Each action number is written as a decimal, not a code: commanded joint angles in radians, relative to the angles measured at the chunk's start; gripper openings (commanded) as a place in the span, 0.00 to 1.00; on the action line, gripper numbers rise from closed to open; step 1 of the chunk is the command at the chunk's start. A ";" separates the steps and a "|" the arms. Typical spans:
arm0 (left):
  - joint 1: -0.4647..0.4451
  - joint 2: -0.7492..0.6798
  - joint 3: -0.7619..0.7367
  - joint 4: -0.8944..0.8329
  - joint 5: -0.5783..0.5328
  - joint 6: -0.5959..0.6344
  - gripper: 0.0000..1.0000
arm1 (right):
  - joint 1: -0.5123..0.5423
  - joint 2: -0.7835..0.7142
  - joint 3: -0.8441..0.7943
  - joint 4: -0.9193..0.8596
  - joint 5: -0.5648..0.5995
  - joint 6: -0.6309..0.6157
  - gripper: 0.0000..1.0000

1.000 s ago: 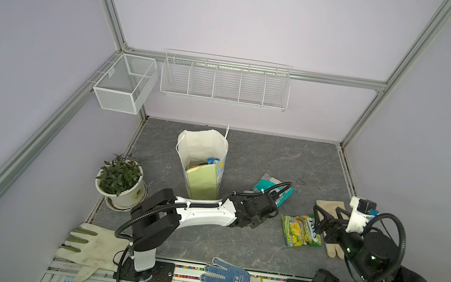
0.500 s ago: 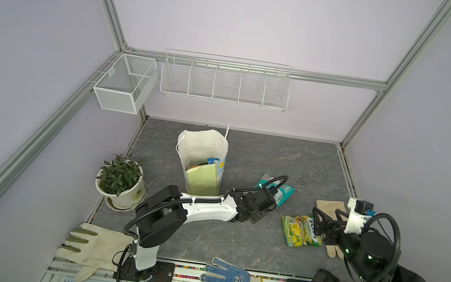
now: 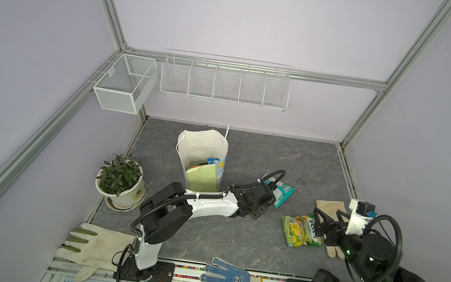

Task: Place the snacks into the paper bag
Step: 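Reach the left gripper toward the brown chocolate bar packet while the right gripper draws back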

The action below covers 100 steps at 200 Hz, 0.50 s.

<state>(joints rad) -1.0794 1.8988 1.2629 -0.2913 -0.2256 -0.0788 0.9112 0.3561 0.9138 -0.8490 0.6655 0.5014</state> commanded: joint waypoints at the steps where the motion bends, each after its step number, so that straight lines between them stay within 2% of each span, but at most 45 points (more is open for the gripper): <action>1: 0.014 0.028 0.034 0.017 0.028 -0.018 0.53 | -0.003 -0.013 -0.015 -0.002 0.022 -0.001 0.88; 100: 0.028 0.070 0.081 -0.005 -0.037 -0.033 0.69 | -0.003 0.012 -0.012 0.013 0.022 -0.029 0.88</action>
<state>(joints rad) -1.0599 1.9381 1.2976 -0.2893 -0.2394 -0.1040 0.9112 0.3565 0.9138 -0.8490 0.6659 0.4931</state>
